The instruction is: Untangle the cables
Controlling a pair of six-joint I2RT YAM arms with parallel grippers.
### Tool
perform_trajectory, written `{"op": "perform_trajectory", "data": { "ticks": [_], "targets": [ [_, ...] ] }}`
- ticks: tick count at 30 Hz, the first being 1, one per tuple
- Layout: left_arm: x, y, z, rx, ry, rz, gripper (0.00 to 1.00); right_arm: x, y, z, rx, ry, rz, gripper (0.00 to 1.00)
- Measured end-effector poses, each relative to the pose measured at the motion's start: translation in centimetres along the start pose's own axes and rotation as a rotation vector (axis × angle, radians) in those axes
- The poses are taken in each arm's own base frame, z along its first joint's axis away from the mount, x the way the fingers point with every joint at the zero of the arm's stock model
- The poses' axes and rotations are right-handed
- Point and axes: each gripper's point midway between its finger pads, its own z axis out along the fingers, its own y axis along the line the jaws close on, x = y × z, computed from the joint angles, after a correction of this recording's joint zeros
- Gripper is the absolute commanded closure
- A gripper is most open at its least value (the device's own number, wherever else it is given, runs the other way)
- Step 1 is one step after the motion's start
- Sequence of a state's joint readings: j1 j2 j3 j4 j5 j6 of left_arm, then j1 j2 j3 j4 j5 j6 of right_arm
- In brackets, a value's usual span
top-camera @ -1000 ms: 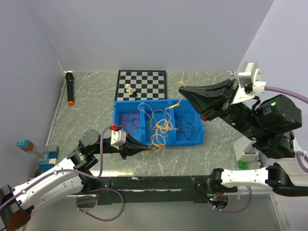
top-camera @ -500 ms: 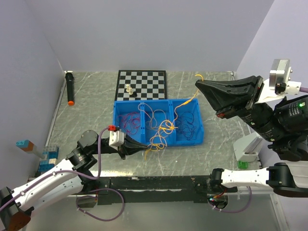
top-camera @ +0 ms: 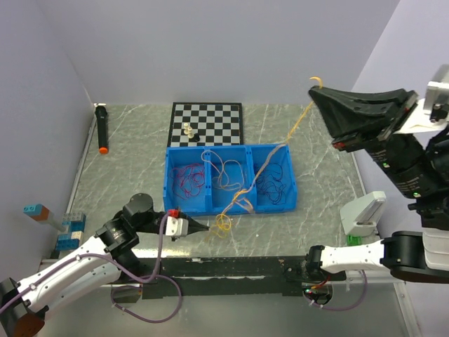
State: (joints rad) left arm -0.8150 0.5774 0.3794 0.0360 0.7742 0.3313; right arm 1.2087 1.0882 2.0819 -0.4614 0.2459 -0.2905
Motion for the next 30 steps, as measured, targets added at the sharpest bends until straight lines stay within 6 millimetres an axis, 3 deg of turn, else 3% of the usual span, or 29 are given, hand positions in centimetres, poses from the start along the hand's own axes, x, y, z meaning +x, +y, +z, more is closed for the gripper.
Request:
{"op": "perform_trajectory", "data": {
  "ticks": [5,11,16,20,23,24,25,27,30],
  "targets": [
    [3.3,-1.1,-0.8,0.061,0.109,0.107,1.00,-1.1,-2.7,-1.5,0.095,-0.006,-0.091,1.00],
    [7.7,-2.1,-2.3,0.141,0.254,0.323,0.99,-5.7,-6.3,-4.2,0.207,-0.095,-0.141,1.00],
    [14.0,-3.4,-5.1,0.253,0.473,0.480,0.99,-9.5,-9.0,-7.1,0.293,-0.183,-0.150,1.00],
    [16.6,-4.0,-7.0,0.317,0.584,0.552,0.99,-11.5,-10.5,-9.8,0.330,-0.244,-0.135,1.00],
    [16.5,-4.0,-7.2,0.302,0.587,0.537,0.99,-12.0,-10.9,-11.1,0.336,-0.267,-0.114,1.00],
    [16.1,-3.8,-6.8,0.275,0.567,0.515,0.90,-12.1,-11.0,-11.2,0.336,-0.272,-0.106,1.00],
    [15.2,-3.3,-6.1,0.230,0.532,0.482,0.61,-12.2,-10.9,-11.3,0.334,-0.278,-0.095,1.00],
    [12.9,-1.8,-4.7,0.119,0.447,0.407,0.36,-12.1,-10.6,-11.1,0.320,-0.279,-0.078,1.00],
    [7.7,1.0,-2.5,-0.032,0.287,0.287,0.25,-11.2,-9.6,-10.2,0.281,-0.258,-0.062,1.00]
  ]
}}
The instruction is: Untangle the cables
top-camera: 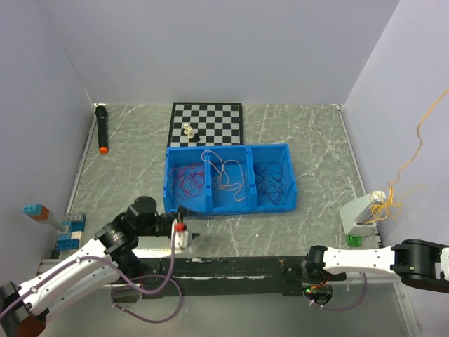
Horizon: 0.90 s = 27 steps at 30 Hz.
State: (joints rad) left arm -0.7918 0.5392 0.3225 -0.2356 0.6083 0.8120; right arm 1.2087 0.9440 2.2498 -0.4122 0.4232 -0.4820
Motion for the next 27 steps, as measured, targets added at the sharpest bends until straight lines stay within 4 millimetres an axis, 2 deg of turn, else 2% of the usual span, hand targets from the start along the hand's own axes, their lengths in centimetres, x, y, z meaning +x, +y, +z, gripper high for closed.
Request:
{"op": "perform_trajectory", "data": {
  "ticks": [3,5,8,10,17,21,23,25,27],
  "targets": [
    [-4.8,3.8,0.1,-0.101,-0.148,-0.098,0.22,1.2,1.7,0.8,-0.042,0.028,0.017,1.00],
    [-7.4,5.1,0.1,-0.129,-0.231,-0.139,0.20,2.3,3.0,1.4,-0.074,0.050,0.023,1.00],
    [-10.2,5.6,0.1,-0.121,-0.325,-0.172,0.20,3.8,4.7,2.1,-0.116,0.084,0.029,1.00],
    [-11.2,5.6,0.3,-0.108,-0.361,-0.180,0.20,4.6,5.7,2.4,-0.142,0.102,0.038,1.00],
    [-12.1,5.7,0.3,-0.111,-0.393,-0.130,0.19,5.4,8.0,2.6,-0.222,0.112,0.094,1.00],
    [-11.5,5.9,0.1,-0.149,-0.380,-0.078,0.21,5.3,8.9,2.6,-0.257,0.108,0.126,1.00],
    [-11.1,5.8,0.1,-0.155,-0.372,-0.071,0.28,5.4,9.4,2.7,-0.273,0.109,0.141,1.00],
    [-10.9,5.7,0.2,-0.154,-0.370,-0.071,0.41,5.6,9.9,2.8,-0.290,0.112,0.158,1.00],
    [-11.0,5.7,0.1,-0.155,-0.377,-0.078,0.44,5.9,10.6,3.0,-0.309,0.117,0.173,1.00]
  ]
}}
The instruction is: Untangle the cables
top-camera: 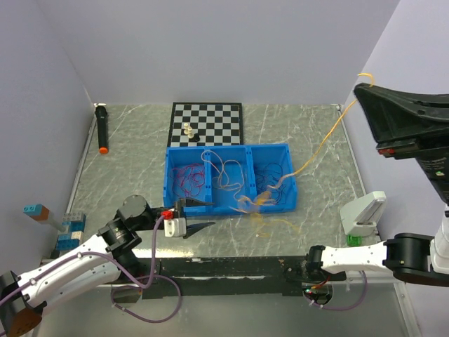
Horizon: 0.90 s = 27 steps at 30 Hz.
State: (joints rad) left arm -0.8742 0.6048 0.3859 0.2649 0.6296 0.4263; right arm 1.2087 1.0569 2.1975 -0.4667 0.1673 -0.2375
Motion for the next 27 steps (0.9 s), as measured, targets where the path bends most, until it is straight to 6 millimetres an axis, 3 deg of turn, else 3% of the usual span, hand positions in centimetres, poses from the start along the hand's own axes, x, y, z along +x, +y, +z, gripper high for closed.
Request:
{"op": "perform_trajectory", "data": {
  "ticks": [5,13,20,24,26,27],
  "targets": [
    [-1.6,0.5,0.2,-0.026,-0.066,-0.050,0.27,1.5,1.4,1.3,-0.044,0.028,0.030,1.00],
    [-3.6,-0.1,0.6,0.018,-0.126,-0.103,0.16,4.3,2.7,2.6,-0.074,0.087,0.049,1.00],
    [-4.7,-2.0,1.6,0.116,-0.141,-0.162,0.16,5.7,3.4,3.0,-0.087,0.111,0.066,1.00],
    [-4.6,-3.0,1.9,0.148,-0.133,-0.220,0.19,6.7,3.8,3.3,-0.098,0.122,0.072,1.00],
    [-4.5,-3.0,2.0,0.142,-0.129,-0.233,0.34,7.0,4.1,3.5,-0.105,0.127,0.076,1.00],
    [-4.5,-2.9,2.0,0.136,-0.128,-0.238,0.48,7.0,4.1,3.5,-0.107,0.125,0.079,1.00]
  ]
}}
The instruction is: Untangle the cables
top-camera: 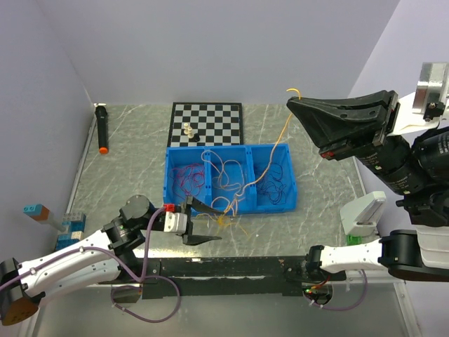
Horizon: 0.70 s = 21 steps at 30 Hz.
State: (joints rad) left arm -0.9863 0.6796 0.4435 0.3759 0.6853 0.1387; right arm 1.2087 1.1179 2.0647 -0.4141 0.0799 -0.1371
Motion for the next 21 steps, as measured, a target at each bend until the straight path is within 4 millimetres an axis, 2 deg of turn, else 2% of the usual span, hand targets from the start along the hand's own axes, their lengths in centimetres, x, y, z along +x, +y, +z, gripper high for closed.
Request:
{"op": "perform_trajectory", "data": {
  "ticks": [2,3,6,13,14,15,16,17,21],
  "targets": [
    [0.00,0.34,-0.03,-0.020,0.002,0.000,0.68,0.06,0.18,0.17,-0.007,-0.002,0.006,1.00],
    [-0.01,0.51,-0.05,-0.030,0.002,0.003,0.74,0.03,0.27,0.21,-0.011,-0.004,0.009,1.00],
    [-0.14,0.82,-0.14,-0.048,0.001,0.012,0.77,0.01,0.42,0.25,-0.019,-0.006,0.013,1.00],
    [-0.71,1.07,-0.21,-0.063,-0.018,0.028,0.92,0.03,0.48,0.24,-0.021,-0.006,0.018,1.00],
    [-0.74,1.10,-0.21,-0.064,-0.020,0.031,0.89,0.03,0.47,0.25,-0.021,-0.006,0.018,1.00],
    [-0.75,1.10,-0.23,-0.065,-0.021,0.032,0.76,0.05,0.47,0.25,-0.021,-0.006,0.018,1.00],
    [-0.71,1.12,-0.25,-0.066,-0.020,0.033,0.45,0.07,0.48,0.26,-0.021,-0.005,0.018,1.00],
    [-0.58,1.08,-0.28,-0.067,-0.019,0.032,0.36,0.07,0.48,0.26,-0.021,-0.005,0.018,1.00],
    [0.10,0.74,-0.34,-0.056,-0.008,0.018,0.23,0.00,0.51,0.34,-0.022,-0.008,0.018,1.00]
  ]
}}
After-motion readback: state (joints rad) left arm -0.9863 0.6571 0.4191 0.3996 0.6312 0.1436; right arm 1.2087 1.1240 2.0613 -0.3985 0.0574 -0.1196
